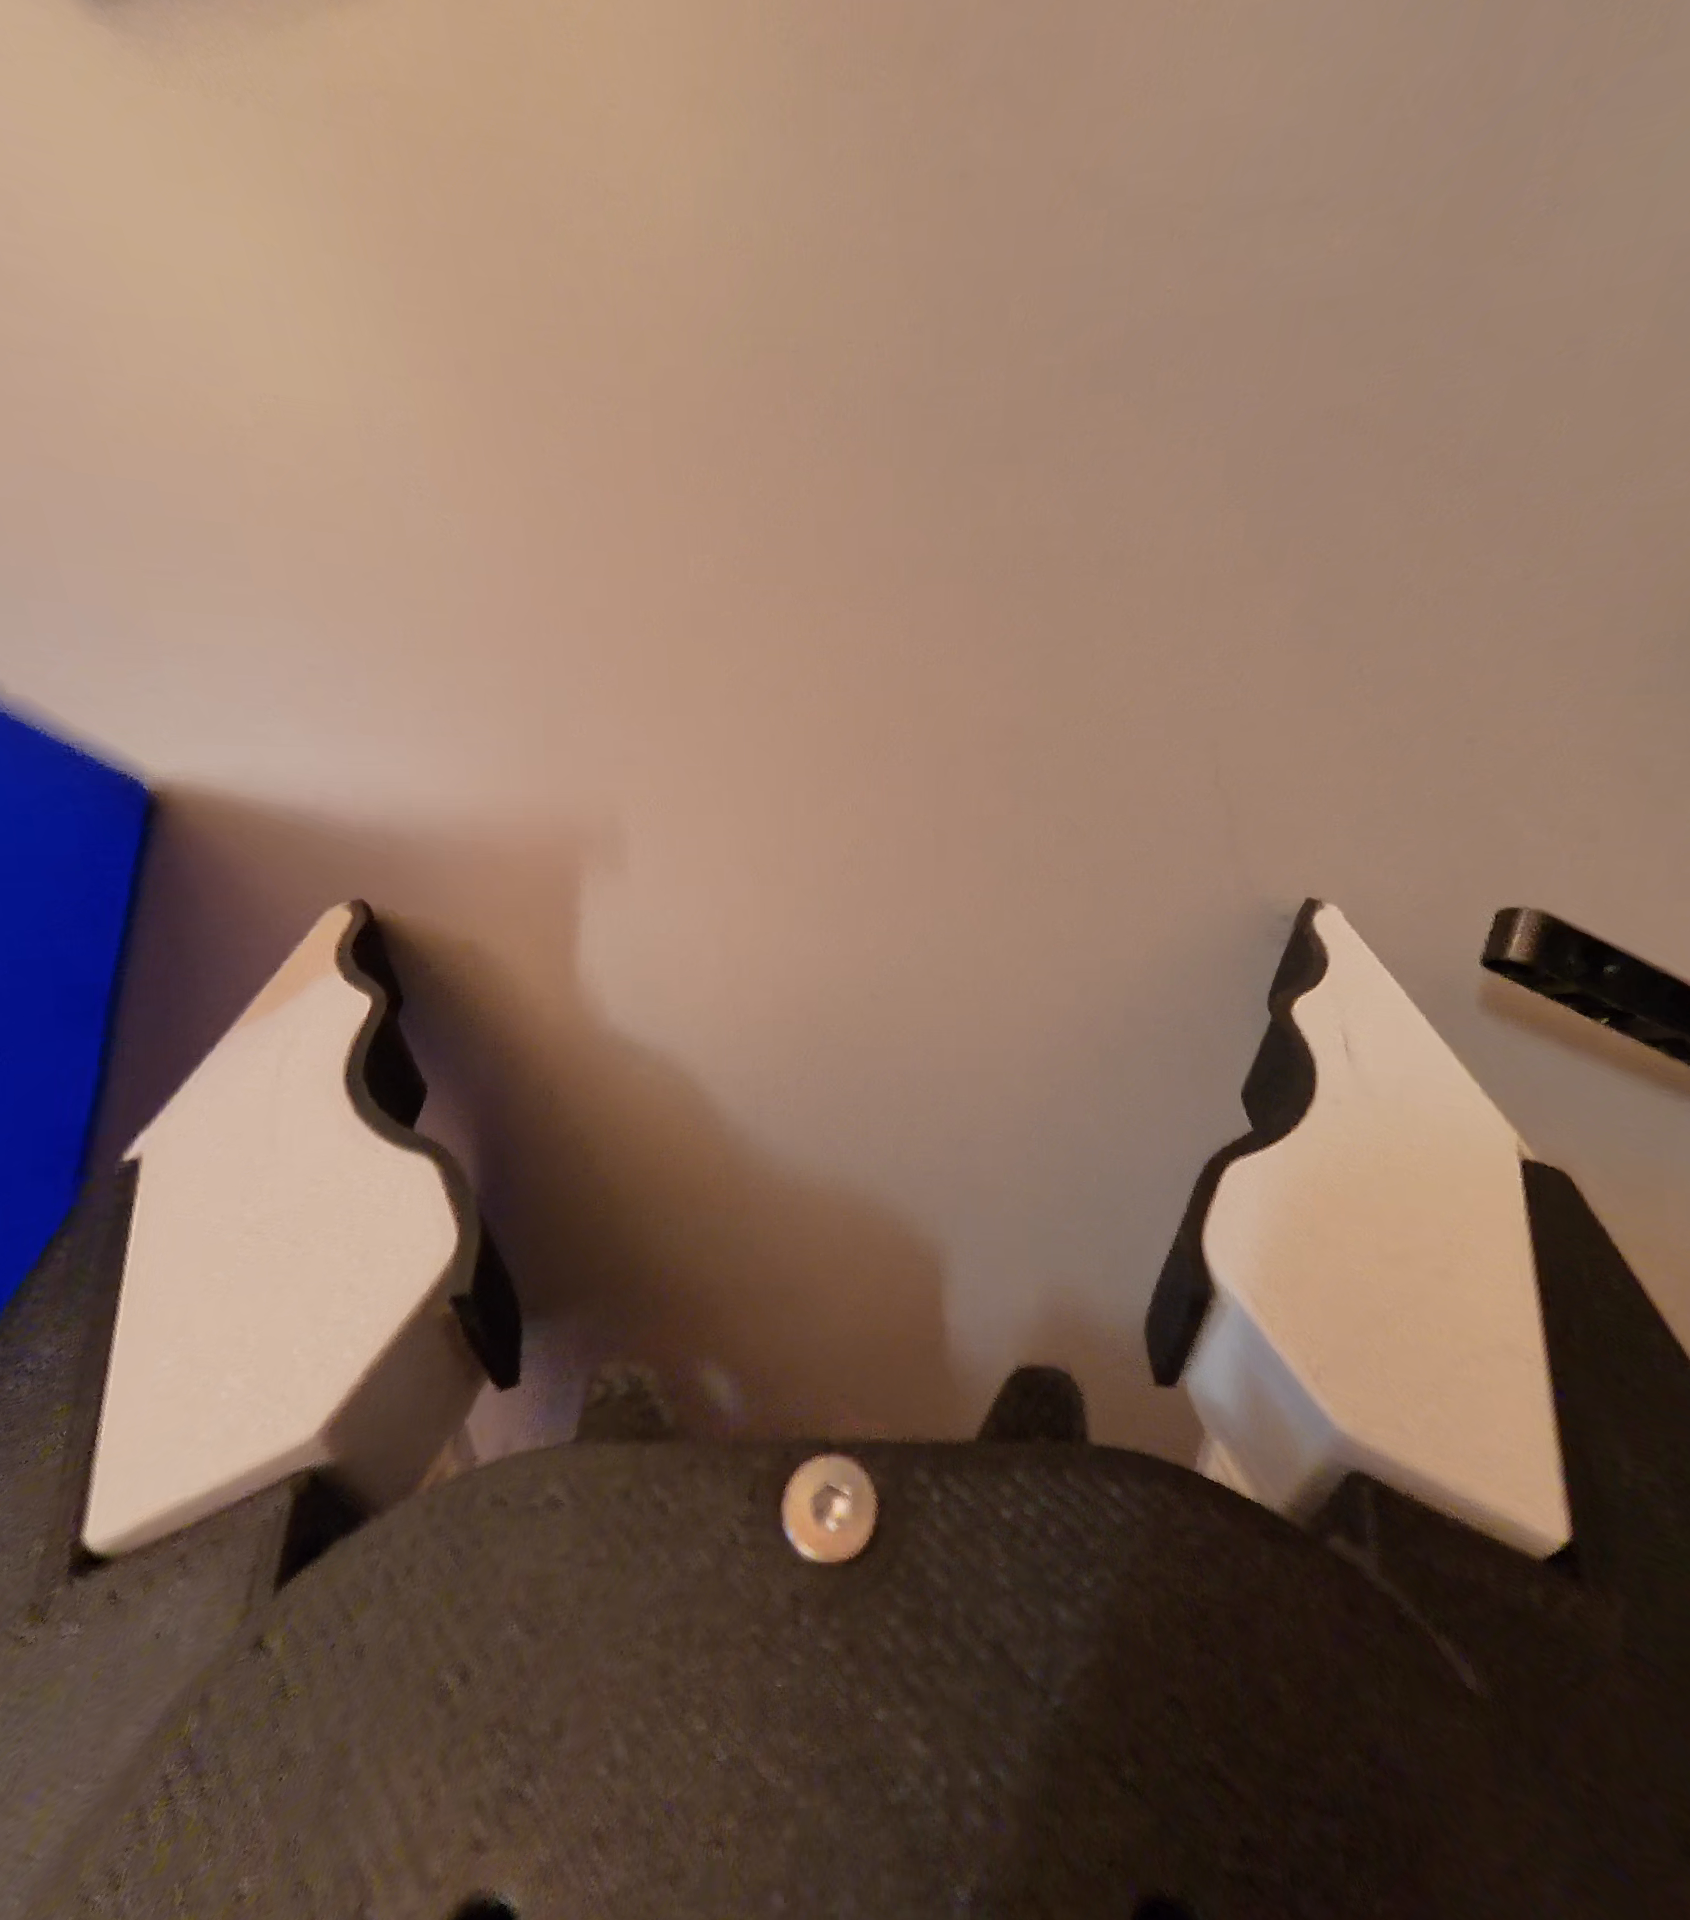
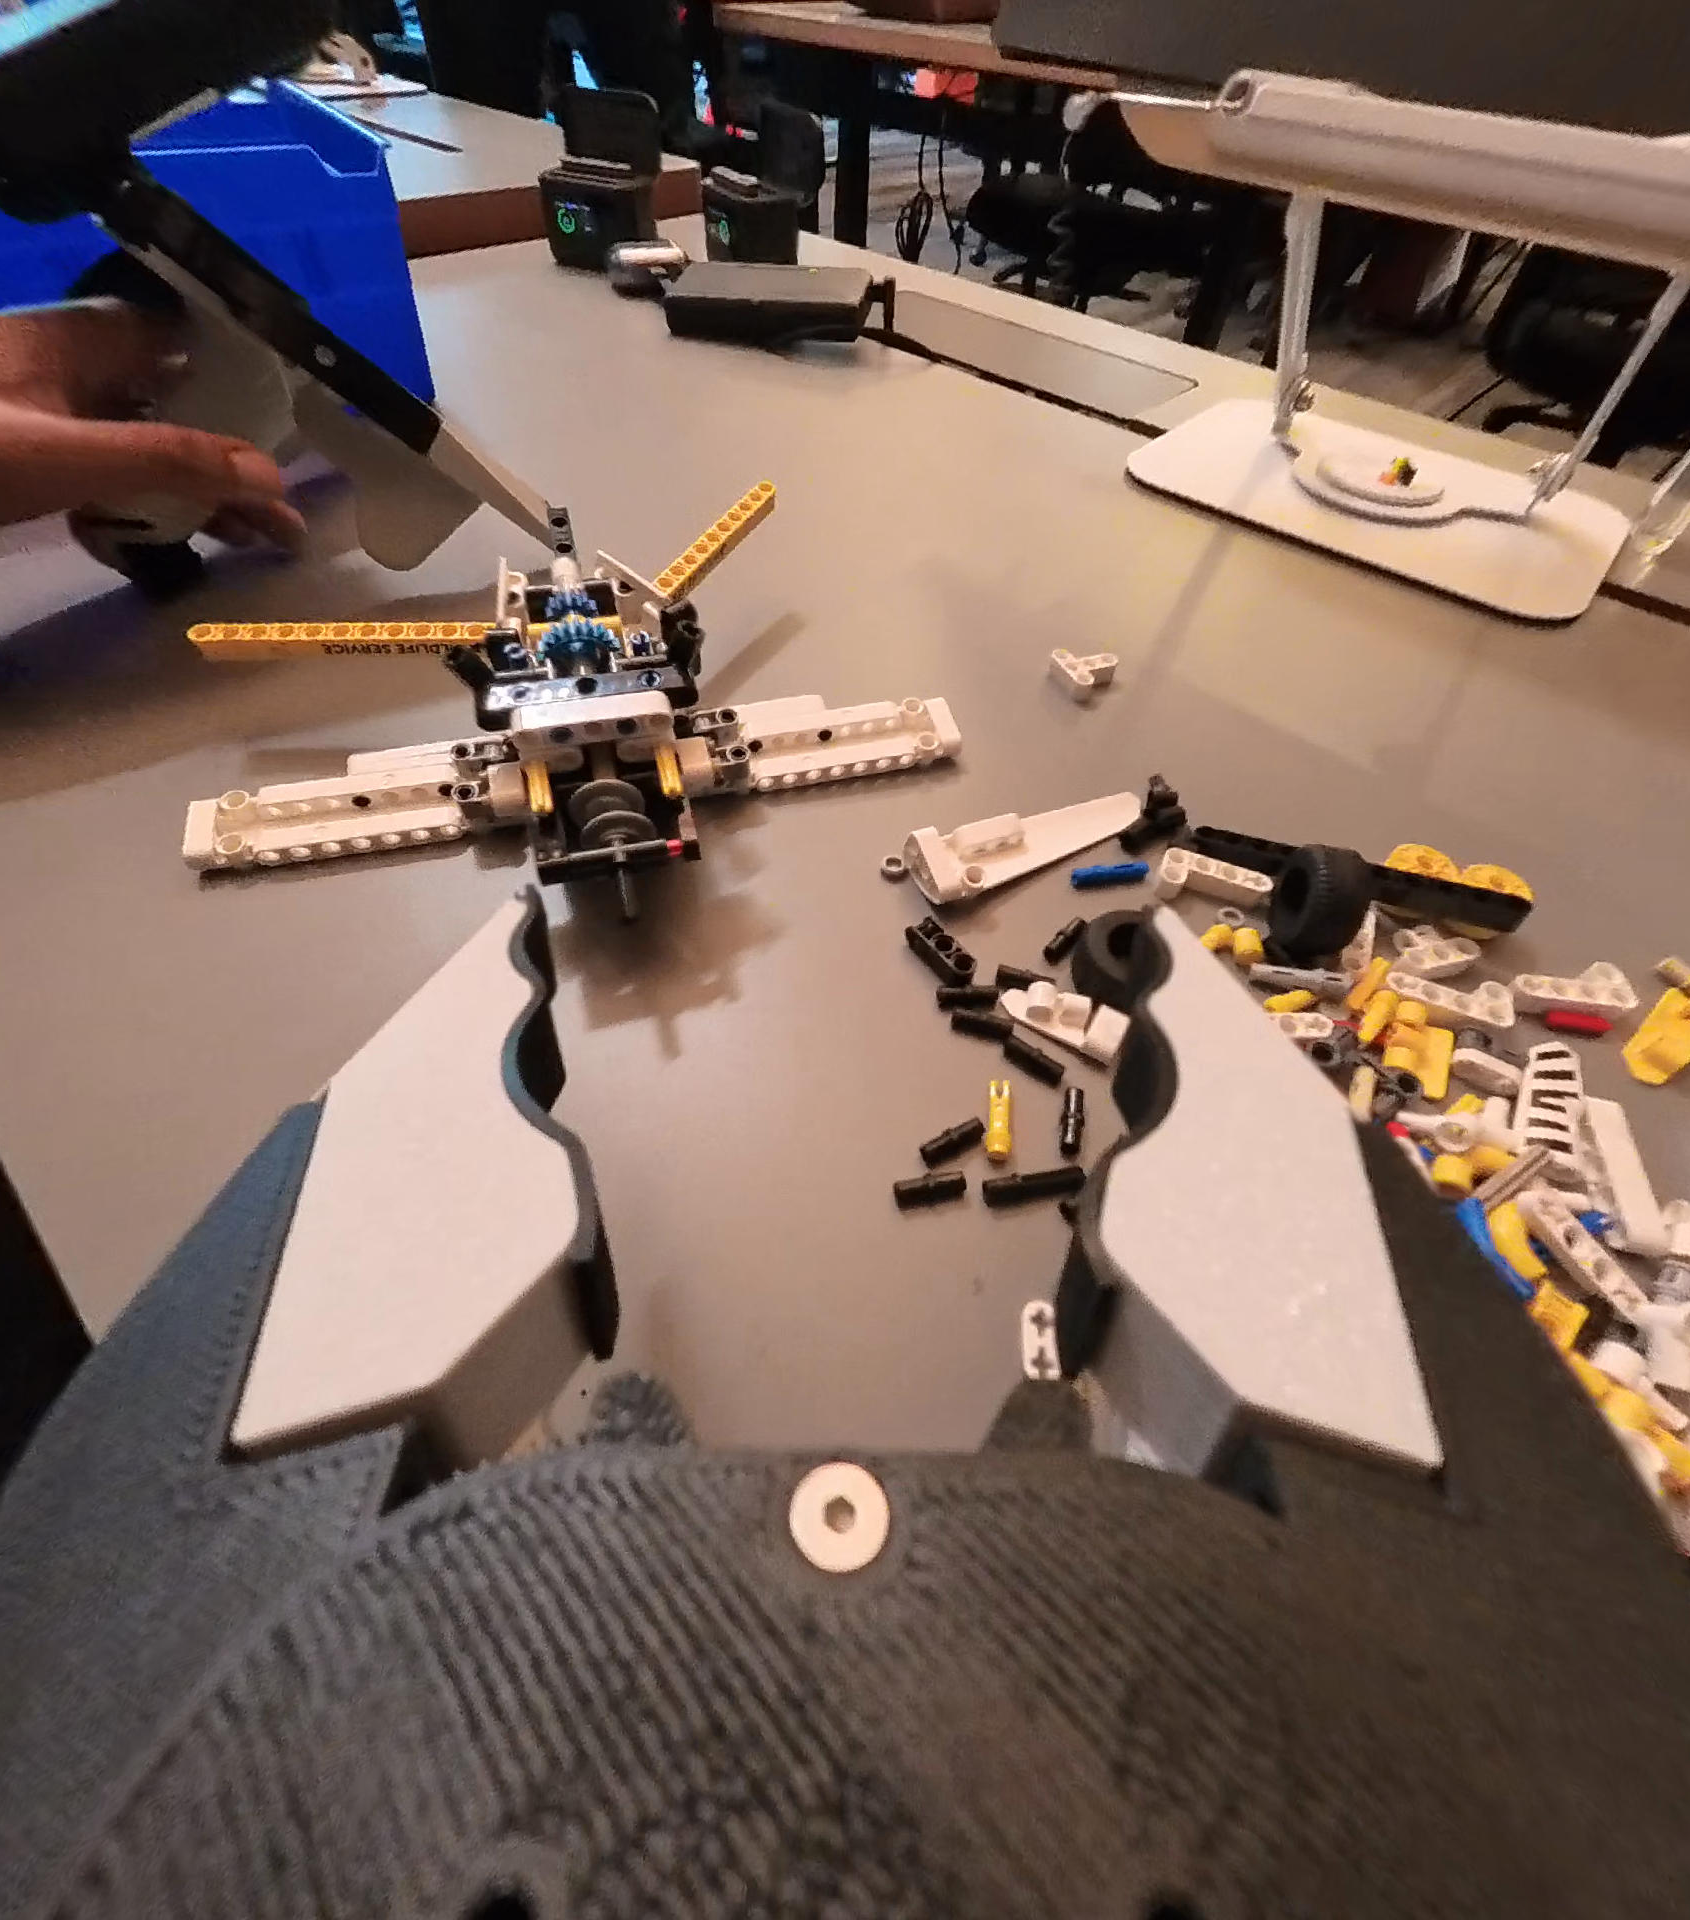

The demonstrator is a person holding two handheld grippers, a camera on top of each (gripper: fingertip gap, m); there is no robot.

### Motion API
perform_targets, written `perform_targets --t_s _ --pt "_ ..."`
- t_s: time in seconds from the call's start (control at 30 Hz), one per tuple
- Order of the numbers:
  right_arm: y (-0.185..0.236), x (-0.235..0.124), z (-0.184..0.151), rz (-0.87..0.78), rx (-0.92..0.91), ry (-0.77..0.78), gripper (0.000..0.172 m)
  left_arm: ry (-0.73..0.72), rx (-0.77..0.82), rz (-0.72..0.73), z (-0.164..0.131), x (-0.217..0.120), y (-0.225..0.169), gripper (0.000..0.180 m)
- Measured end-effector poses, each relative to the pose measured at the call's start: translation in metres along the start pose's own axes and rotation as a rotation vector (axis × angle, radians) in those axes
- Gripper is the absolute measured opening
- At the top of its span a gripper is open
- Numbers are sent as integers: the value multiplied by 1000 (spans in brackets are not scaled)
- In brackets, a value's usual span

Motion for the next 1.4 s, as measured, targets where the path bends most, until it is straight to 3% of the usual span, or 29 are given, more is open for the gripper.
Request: perform_targets --t_s 0.17,0.23,0.33,0.4,0.43,0.47,0.53,0.57,0.63,0.83,1.0,1.2,1.4 --pt "5 -9 5 -41 -60 -72 105 2 91 -42 5 1 4 153" --pt "4 -16 8 -91 -80 -123 103 -47 115 -6 9 -16 5 120" --pt "-1 -23 15 -119 -43 -204 97 -368 250 41 26 -66 -15 94" --pt "-4 -25 27 -96 9 -306 98 -578 337 83 28 -88 -31 50" --pt "-4 -26 37 -80 28 -363 101 -663 378 121 28 -91 -37 11" --pt "-2 -26 44 -51 44 -399 103 -689 419 171 27 -86 -41 0" --pt "5 -20 52 33 74 -424 96 -606 430 309 28 -71 -37 0" --pt "7 -15 51 74 86 -426 89 -587 443 312 29 -68 -40 0" --pt "10 -13 46 139 101 -442 74 -614 436 198 28 -69 -53 0" --pt "-5 -44 45 175 221 -608 54 -694 349 -113 19 -85 -56 0" --pt "-10 -51 43 225 288 -663 52 -717 289 -338 17 -93 -59 9" --pt "-8 -45 44 268 300 -642 54 -675 182 -521 16 -92 -55 41" --pt "-1 -38 46 266 250 -602 55 -600 234 -562 12 -87 -65 47"
Point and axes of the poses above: each gripper's, where its closed fingertips meet, x out along the fingers, z out of its top, y = z × x across the jaws, the point moved 3 cm from there along -x, back along the fingers, and after that the axes turned 11 degrees about y, right-handed, at the moved point
